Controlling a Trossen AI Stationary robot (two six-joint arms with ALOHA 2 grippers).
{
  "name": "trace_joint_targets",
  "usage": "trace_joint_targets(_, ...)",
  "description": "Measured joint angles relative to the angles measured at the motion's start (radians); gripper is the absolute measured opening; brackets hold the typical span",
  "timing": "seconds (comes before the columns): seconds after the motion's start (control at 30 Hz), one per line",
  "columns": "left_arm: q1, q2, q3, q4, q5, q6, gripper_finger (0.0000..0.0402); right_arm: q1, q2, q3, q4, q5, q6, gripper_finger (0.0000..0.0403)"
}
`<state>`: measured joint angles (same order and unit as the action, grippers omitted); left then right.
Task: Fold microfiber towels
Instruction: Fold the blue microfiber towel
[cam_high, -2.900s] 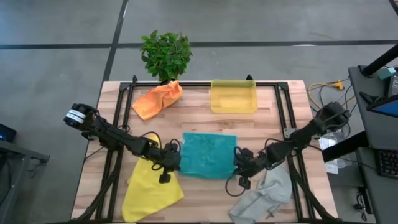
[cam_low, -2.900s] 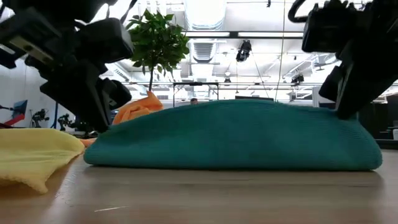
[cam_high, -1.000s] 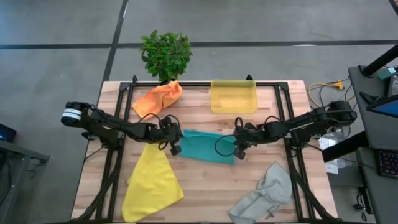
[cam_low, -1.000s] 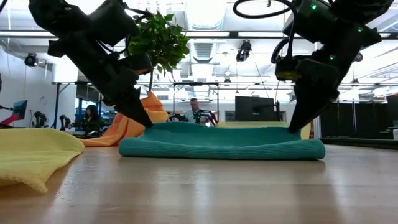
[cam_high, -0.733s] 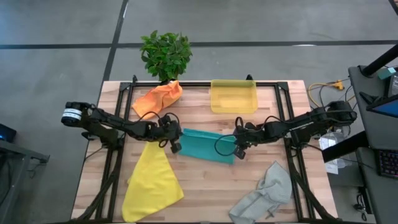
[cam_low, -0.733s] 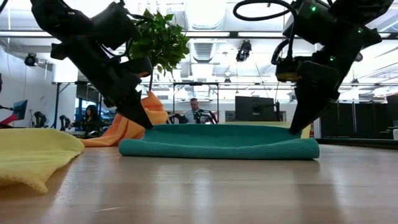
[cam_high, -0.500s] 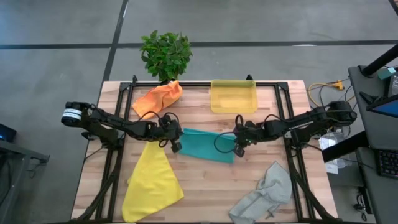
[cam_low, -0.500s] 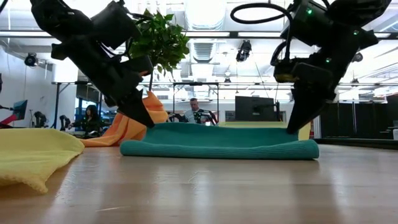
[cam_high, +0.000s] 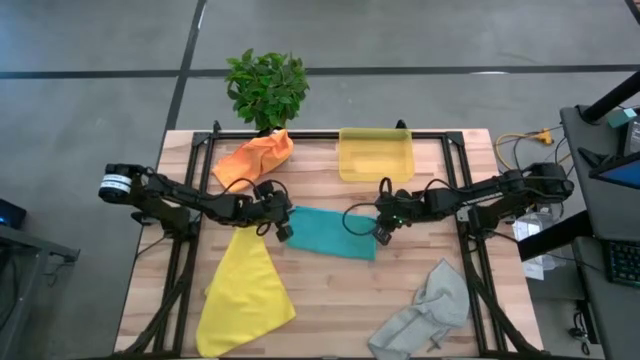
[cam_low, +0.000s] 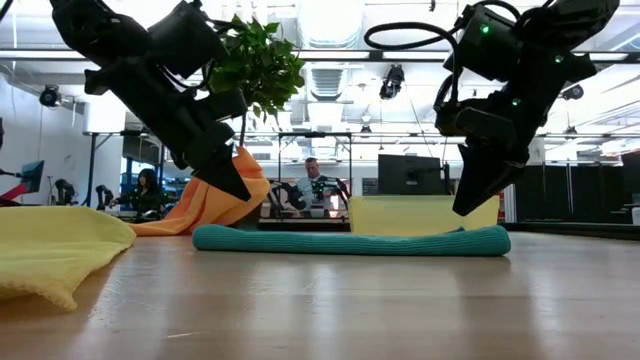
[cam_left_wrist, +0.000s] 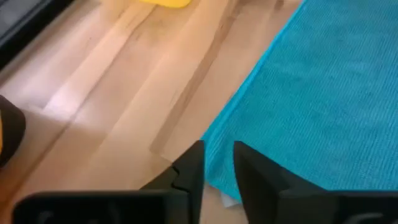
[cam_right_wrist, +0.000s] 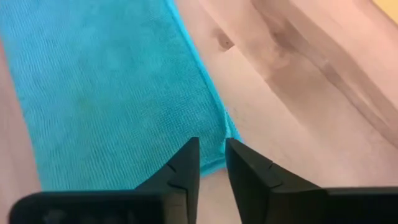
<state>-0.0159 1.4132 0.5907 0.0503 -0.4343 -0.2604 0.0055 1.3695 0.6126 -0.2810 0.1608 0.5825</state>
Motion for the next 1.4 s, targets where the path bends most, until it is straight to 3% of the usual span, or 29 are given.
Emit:
trace_joint_targets(0.17,0.004,0.0,0.002,0.002,0.016,-0.008,0.0132,0.003,-0.027,0.006,0.016,-0.006,-0.001,0.01)
trace_joint_targets(0.3,0.003,-0.004,0.013,0.003,0.165,-0.095,0.0141,0.021,-0.041,0.006,0.034,-0.041,-0.004,0.0097)
trace_joint_targets(0.43,-0.015,-0.004,0.011,-0.025,0.273,-0.191,0.0101,0.025,-0.02,0.006,0.037,-0.055,-0.005,0.0064)
trace_joint_targets(0.6,-0.033,0.026,0.011,-0.031,0.288,-0.198,0.0012,0.024,0.041,0.006,0.096,-0.056,-0.015,0.0014)
trace_joint_targets(0.9,-0.02,0.19,0.043,0.026,0.281,-0.197,0.0012,0.02,0.191,0.01,0.153,-0.045,0.029,0.0008)
trace_joint_targets(1.13,0.01,0.228,0.085,0.022,0.259,-0.148,0.0002,0.06,0.182,0.01,0.128,-0.047,0.111,0.0008)
trace_joint_targets(1.4,0.086,0.23,0.125,0.01,0.25,0.016,0.0,0.201,0.162,0.01,0.084,-0.076,0.285,0.0008)
